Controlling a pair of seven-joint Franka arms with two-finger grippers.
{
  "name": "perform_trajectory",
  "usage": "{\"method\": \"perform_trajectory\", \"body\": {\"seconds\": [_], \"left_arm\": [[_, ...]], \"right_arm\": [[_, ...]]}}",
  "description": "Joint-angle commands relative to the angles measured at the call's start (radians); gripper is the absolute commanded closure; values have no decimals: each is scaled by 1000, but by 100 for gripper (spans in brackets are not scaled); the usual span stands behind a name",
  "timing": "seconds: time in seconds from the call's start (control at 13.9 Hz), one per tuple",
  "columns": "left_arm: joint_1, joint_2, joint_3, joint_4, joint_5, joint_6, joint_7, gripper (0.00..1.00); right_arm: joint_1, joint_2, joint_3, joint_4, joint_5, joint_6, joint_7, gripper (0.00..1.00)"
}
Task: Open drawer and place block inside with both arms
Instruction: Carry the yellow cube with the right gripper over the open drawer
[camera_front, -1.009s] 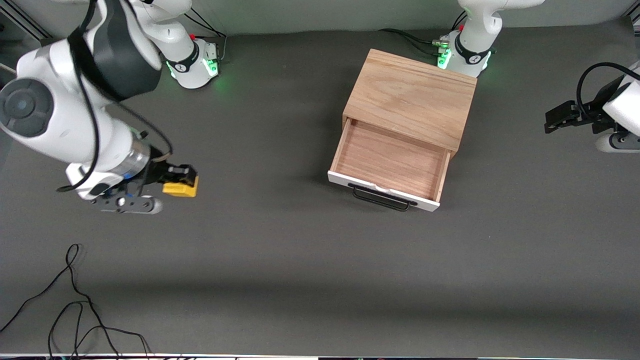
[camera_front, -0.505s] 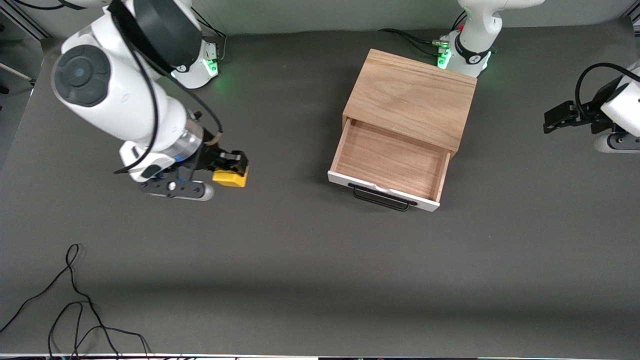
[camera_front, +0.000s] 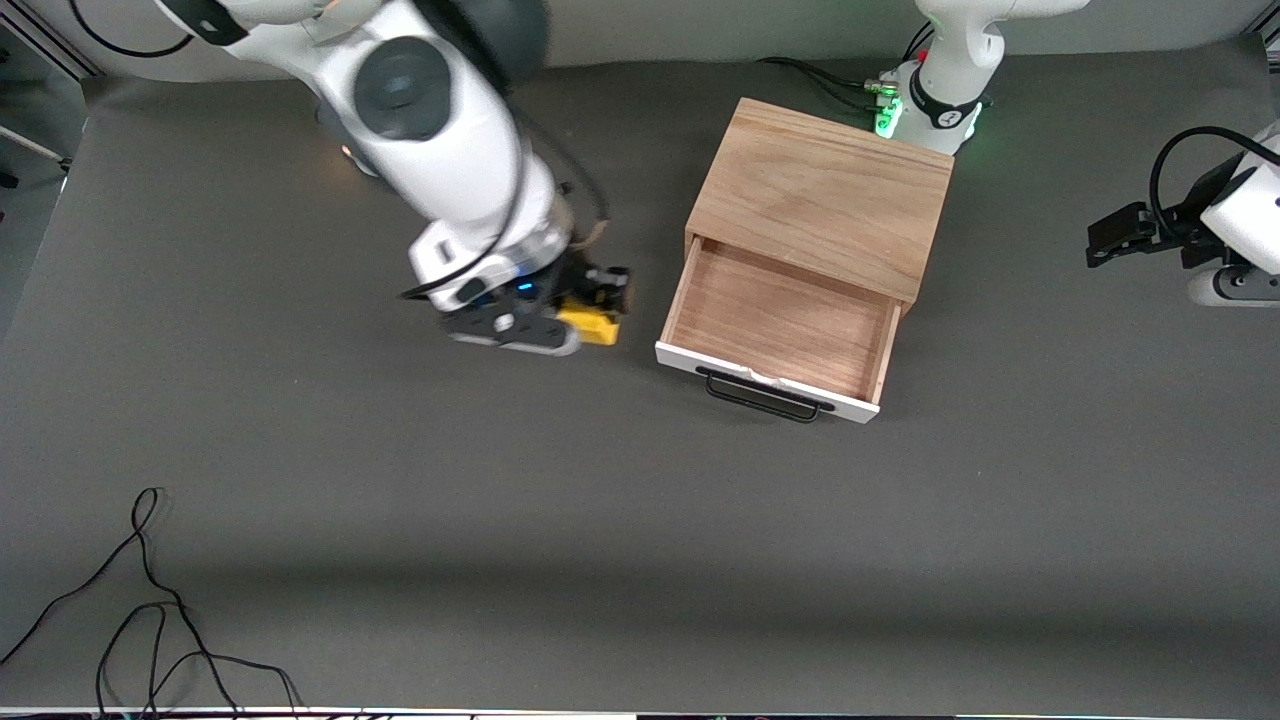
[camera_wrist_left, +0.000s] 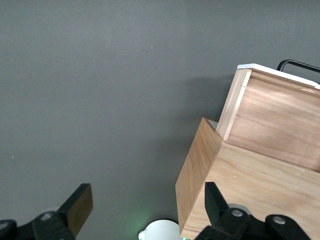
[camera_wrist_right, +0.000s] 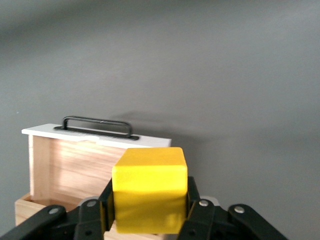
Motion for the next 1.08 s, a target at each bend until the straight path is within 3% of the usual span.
{"method": "perform_trajectory", "body": {"seconds": [0.0, 1.01], "left_arm": [[-7, -11, 3, -14, 4, 15, 14, 0], [-5, -11, 5, -20, 4, 39, 14, 0]], "right_arm": [[60, 77, -4, 55, -33, 82, 92, 95], [266, 285, -20, 52, -196, 302, 270, 95]]}}
